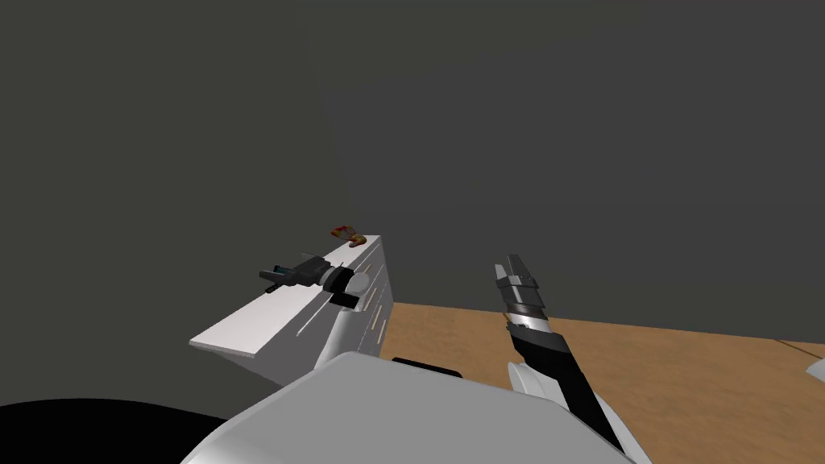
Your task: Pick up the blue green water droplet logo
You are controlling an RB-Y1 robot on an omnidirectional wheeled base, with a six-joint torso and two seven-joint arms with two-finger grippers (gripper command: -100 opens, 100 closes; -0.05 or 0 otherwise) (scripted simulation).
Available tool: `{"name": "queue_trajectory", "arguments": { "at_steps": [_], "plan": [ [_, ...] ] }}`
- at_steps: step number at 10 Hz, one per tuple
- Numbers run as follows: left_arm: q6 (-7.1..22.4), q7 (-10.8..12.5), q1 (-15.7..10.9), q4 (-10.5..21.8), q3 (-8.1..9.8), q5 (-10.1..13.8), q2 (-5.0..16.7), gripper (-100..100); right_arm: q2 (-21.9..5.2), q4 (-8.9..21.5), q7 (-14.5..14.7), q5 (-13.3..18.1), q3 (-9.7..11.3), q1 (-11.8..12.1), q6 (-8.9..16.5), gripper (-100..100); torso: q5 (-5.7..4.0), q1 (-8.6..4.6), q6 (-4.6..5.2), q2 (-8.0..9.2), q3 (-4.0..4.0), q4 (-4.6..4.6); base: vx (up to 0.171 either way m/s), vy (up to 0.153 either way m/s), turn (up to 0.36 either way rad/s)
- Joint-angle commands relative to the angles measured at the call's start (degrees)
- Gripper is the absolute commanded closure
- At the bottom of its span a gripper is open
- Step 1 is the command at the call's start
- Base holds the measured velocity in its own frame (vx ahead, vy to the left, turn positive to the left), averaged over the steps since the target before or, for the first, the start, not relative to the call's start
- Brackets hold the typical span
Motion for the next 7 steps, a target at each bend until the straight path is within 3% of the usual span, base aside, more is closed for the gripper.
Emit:
{"name": "queue_trajectory", "arguments": {
  "at_steps": [1,3,5,6,7],
  "plan": [
    [-2.86,-2.86,2.86,-2.86,-2.86,2.86,-2.86,-100,0.00,0.00,0.00,0.00,0.00,0.00,0.00,0,0.00,0.00,0.00,0.00,0.00,0.00,-0.088,0.160,-0.289],
    [-6.11,-6.03,5.41,-5.53,-4.74,5.82,-3.18,-100,-0.02,0.00,0.00,0.00,-0.01,-0.03,0.00,0,0.17,0.73,0.03,0.68,0.38,0.13,-0.174,0.149,-0.432],
    [-9.30,-9.01,5.62,-9.13,-4.74,5.82,-3.18,-100,-0.01,0.01,0.00,0.00,-0.01,0.00,0.00,0,0.06,0.25,-0.02,0.31,0.19,0.08,-0.015,0.009,-0.041],
    [-10.47,-9.01,5.62,-10.10,-4.74,5.82,-3.18,-100,0.00,0.00,0.00,0.00,-0.01,0.01,0.00,0,0.02,0.10,-0.03,0.04,0.04,0.02,0.026,-0.019,0.028],
    [-12.36,-11.73,8.41,-12.27,-7.58,8.67,-6.03,-100,0.00,0.00,0.00,0.00,0.00,0.01,0.00,0,0.01,0.03,-0.02,-0.07,-0.04,-0.01,-0.102,0.151,-0.378]
  ]
}}
